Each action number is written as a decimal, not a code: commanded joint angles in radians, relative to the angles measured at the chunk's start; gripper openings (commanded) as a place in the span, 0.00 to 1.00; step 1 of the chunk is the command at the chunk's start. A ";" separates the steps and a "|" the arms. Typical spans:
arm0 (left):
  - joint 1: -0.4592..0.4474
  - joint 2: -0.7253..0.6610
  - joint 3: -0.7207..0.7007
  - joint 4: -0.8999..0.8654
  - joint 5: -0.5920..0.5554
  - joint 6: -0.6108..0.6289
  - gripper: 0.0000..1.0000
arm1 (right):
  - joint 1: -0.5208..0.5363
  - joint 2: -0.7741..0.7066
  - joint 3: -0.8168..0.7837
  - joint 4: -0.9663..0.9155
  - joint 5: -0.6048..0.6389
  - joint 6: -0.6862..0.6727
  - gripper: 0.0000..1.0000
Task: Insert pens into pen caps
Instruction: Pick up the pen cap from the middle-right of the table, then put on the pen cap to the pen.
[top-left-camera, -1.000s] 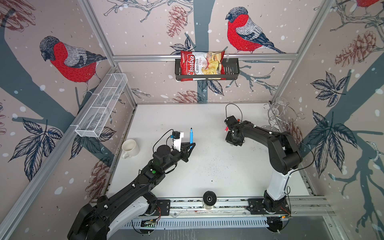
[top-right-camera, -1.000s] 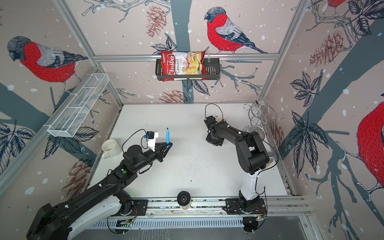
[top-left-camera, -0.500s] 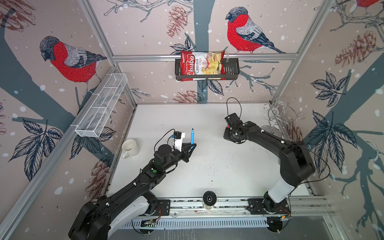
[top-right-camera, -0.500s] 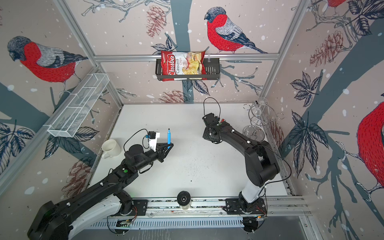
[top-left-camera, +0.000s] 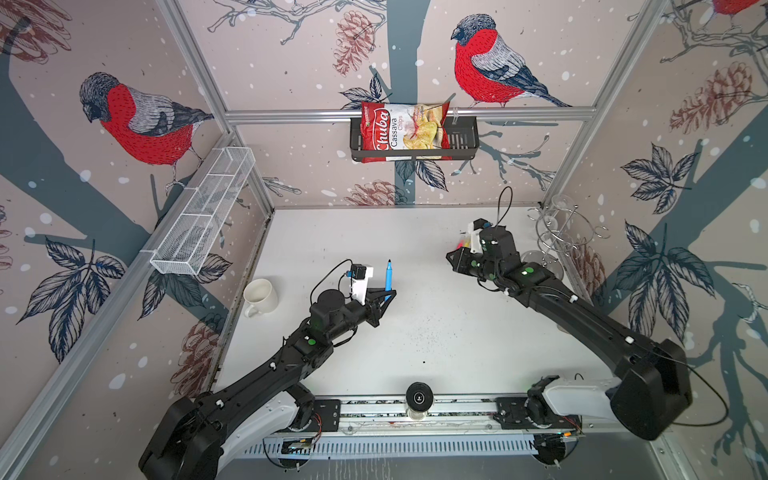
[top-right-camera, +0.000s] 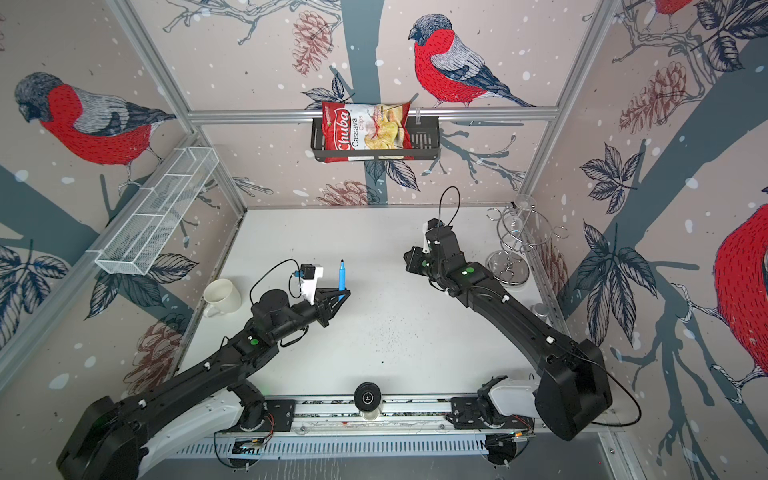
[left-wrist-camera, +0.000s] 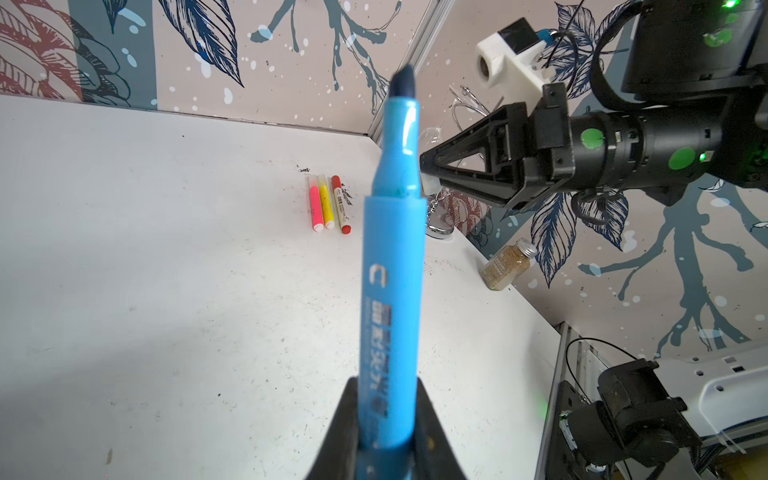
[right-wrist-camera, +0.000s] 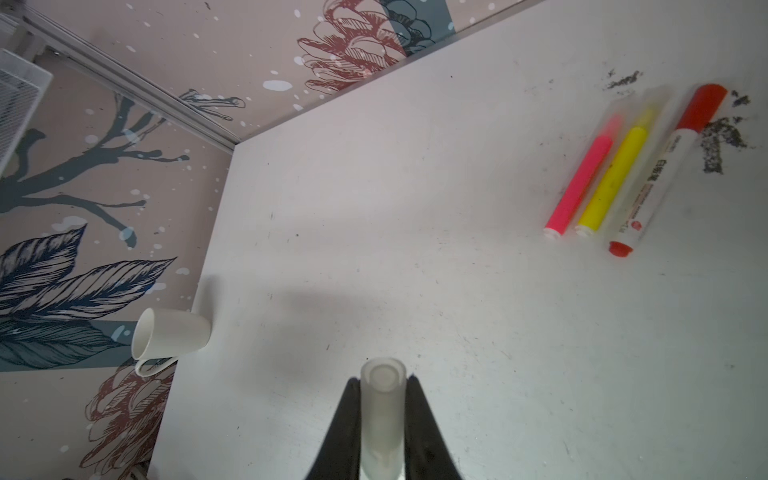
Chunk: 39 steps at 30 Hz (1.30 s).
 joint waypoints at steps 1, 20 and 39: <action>-0.002 -0.001 0.000 0.052 0.020 -0.004 0.00 | 0.001 -0.024 -0.019 0.089 -0.055 -0.022 0.00; -0.007 0.012 -0.003 0.092 0.038 -0.008 0.00 | -0.048 -0.192 -0.109 0.224 -0.058 0.068 0.00; -0.096 0.169 0.077 0.175 0.173 0.011 0.00 | -0.081 -0.331 -0.288 0.548 -0.266 -0.005 0.00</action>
